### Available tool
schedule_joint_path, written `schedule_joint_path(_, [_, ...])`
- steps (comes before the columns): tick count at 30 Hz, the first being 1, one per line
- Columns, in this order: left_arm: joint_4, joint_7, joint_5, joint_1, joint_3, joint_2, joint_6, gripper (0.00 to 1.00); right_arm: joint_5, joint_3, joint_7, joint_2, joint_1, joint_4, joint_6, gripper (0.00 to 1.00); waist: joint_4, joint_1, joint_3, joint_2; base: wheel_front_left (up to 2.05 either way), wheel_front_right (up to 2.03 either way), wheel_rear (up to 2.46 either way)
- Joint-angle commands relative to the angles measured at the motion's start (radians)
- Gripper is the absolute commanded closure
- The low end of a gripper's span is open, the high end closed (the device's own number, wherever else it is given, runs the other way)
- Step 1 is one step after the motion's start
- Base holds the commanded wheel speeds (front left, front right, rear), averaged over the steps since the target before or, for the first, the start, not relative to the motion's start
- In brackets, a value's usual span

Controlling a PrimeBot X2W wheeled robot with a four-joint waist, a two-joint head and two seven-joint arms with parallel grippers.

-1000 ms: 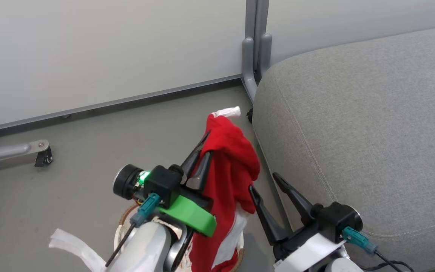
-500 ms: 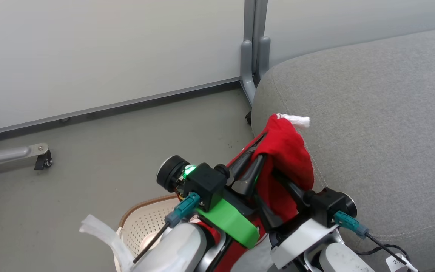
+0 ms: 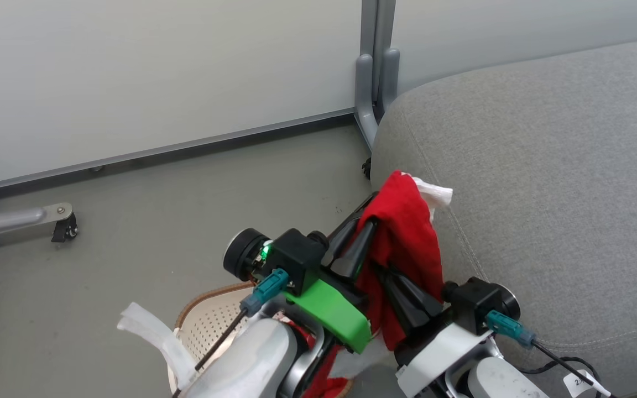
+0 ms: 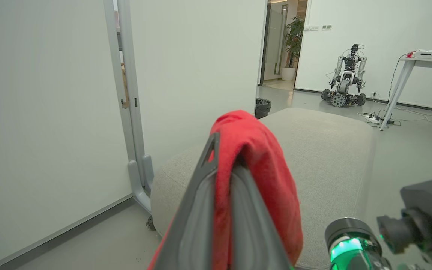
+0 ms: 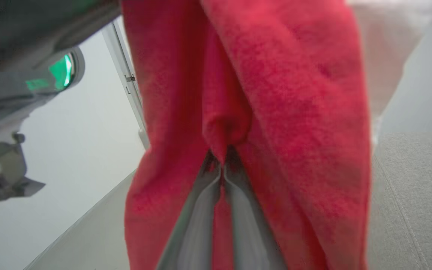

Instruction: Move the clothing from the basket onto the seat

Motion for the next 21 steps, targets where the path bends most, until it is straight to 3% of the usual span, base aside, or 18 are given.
schedule_joint_path(1, [0.016,-0.008,-0.006,-0.016,0.009,0.013,0.004,1.0,0.008,0.002,-0.003,-0.006,0.009,-0.008,0.0,1.0,0.0,0.0,0.002,-0.0001,0.0,0.0,0.0])
schedule_joint_path(13, [0.103,0.001,-0.024,-0.018,0.011,0.033,0.001,1.0,0.02,-0.018,-0.003,-0.012,0.019,-0.019,0.0,1.0,-0.005,0.0,0.008,-0.0001,0.0,0.0,0.0])
schedule_joint_path(14, [0.107,0.002,-0.024,-0.017,0.012,0.036,0.004,0.96,0.02,-0.02,-0.003,-0.012,0.019,-0.02,0.0,1.0,-0.005,0.0,0.009,-0.0001,0.0,0.0,0.0])
schedule_joint_path(15, [0.11,0.006,-0.026,-0.016,0.011,0.038,0.003,0.77,0.019,-0.021,-0.003,-0.011,0.019,-0.021,0.0,1.0,-0.005,0.0,0.009,-0.0001,0.0,0.0,0.0])
schedule_joint_path(17, [0.116,0.015,-0.028,-0.012,0.01,0.042,0.008,0.0,0.019,-0.025,-0.003,-0.011,0.02,-0.022,0.0,1.0,-0.004,0.0,0.009,-0.0001,0.0,0.0,0.0])
schedule_joint_path(21, [0.113,0.027,-0.034,-0.009,0.009,0.05,0.011,0.0,0.018,-0.03,-0.003,-0.01,0.022,-0.026,0.0,1.0,-0.002,0.0,0.013,-0.0001,0.0,0.0,0.0])
